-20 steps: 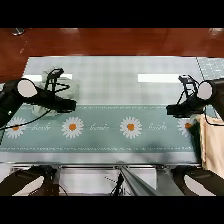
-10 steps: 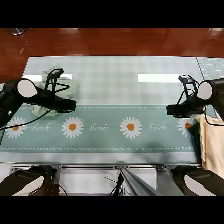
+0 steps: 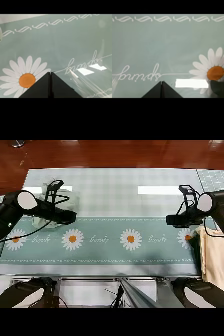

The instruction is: Fold the shirts.

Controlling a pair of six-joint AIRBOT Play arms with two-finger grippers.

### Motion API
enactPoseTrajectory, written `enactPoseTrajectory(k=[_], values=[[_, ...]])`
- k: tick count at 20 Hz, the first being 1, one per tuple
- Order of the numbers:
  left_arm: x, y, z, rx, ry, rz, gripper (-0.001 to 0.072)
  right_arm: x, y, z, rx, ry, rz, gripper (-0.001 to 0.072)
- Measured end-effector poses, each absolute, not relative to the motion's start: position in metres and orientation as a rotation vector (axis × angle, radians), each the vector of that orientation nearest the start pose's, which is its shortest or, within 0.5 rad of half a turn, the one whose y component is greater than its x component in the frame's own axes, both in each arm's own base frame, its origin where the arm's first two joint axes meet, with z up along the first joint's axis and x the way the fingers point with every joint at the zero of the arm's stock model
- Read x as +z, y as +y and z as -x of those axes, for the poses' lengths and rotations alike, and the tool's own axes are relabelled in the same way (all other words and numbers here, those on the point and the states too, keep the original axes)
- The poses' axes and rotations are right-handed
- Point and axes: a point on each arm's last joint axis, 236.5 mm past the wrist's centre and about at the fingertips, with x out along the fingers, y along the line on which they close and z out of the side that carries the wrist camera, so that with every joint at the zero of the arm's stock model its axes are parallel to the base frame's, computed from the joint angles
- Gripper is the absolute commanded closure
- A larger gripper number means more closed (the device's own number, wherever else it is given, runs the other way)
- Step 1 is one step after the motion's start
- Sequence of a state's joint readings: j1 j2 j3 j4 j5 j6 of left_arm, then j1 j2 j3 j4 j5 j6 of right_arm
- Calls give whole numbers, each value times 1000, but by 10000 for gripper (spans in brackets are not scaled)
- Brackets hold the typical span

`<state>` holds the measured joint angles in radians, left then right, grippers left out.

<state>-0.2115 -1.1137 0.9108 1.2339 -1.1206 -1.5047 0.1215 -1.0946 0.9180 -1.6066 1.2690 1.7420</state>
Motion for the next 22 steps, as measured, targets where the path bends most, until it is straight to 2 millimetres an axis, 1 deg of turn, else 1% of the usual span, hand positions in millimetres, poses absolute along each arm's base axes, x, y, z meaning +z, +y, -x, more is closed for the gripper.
enactPoseTrajectory(k=[5,6,7,8,10,11,12,13,15,17,18,19,20,21,22], values=[[-5,-138,-311,-377,1300,135,681,-14,27,-307,-41,1369,-13,688],[-4,-138,-314,-375,1286,137,611,-13,27,-309,-40,1359,-12,656],[-4,-138,-317,-372,1274,139,368,-13,26,-312,-39,1346,-11,319],[-3,-138,-322,-369,1256,141,14,-12,26,-315,-39,1334,-10,79],[-2,-138,-331,-360,1219,145,2,-11,26,-319,-37,1317,-9,77],[0,-134,-339,-352,1188,123,2,-11,26,-319,-37,1316,-8,77],[5,-128,-349,-341,1151,98,3,-11,26,-319,-38,1317,-6,78],[10,-117,-360,-317,1108,59,3,-12,25,-317,-38,1324,-2,79],[24,-86,-386,-246,1019,-19,4,-13,24,-310,-40,1355,5,79],[37,-48,-409,-153,940,-47,5,-15,24,-303,-43,1386,5,79],[39,-26,-418,-92,921,-31,5,-15,25,-300,-41,1398,1,79],[35,-7,-423,-37,922,-5,5,-16,26,-298,-37,1407,-5,79],[25,12,-424,18,945,34,5,-16,29,-296,-30,1415,-15,79],[13,26,-423,63,977,73,5,-16,31,-295,-24,1420,-26,79],[-3,38,-419,102,1028,115,6,-16,34,-294,-19,1425,-36,79]])
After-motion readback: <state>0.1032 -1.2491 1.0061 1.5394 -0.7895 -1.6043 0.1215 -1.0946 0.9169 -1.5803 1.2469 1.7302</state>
